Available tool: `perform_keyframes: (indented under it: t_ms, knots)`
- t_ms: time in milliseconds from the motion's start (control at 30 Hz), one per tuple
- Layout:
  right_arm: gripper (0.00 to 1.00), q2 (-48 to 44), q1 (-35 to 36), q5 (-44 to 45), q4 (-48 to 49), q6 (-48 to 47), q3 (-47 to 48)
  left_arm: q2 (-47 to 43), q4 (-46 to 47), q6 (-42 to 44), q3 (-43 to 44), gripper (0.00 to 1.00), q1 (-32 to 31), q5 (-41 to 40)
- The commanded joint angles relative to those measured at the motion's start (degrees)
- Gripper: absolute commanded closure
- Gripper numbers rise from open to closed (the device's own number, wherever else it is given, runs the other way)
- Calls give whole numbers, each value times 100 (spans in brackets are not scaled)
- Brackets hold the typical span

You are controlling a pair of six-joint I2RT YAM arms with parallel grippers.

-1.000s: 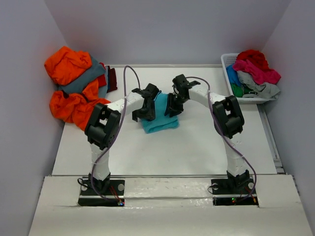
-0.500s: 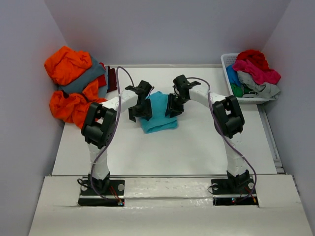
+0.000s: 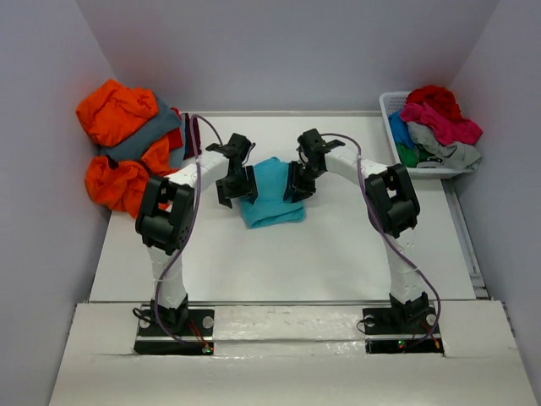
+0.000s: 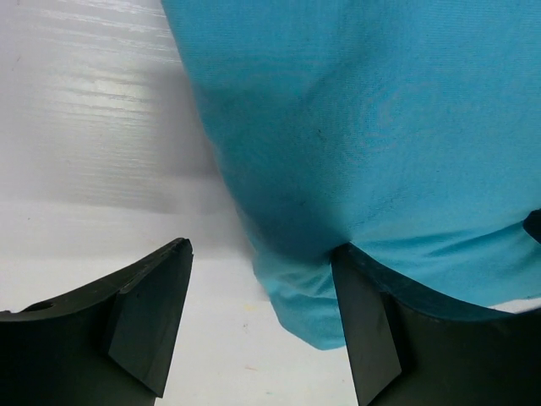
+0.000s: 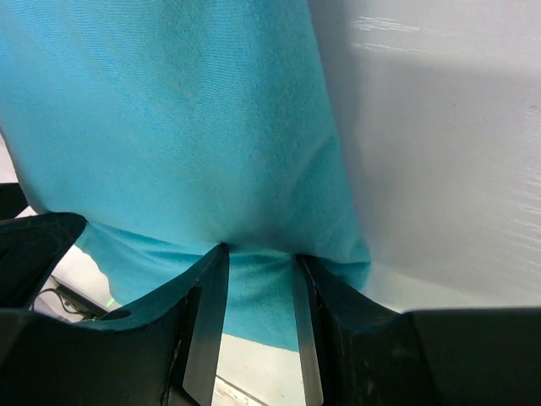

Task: Fold and stack the t-shirts
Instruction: Smooth out the square-folded T-shirt at the center of the board.

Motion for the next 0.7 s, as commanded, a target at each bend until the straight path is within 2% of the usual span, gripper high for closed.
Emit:
perform_keyframes:
  t_ms: [0, 467, 667]
  knots:
    - [58, 271, -60, 294, -373, -136, -99, -173, -101, 144, 361, 23, 116, 109]
    - [58, 298, -60, 276, -478, -145, 85, -128, -285, 320, 1003, 23, 292, 224]
    - [58, 271, -60, 381, -636, -171, 322, -233, -66, 267, 644, 23, 415, 425]
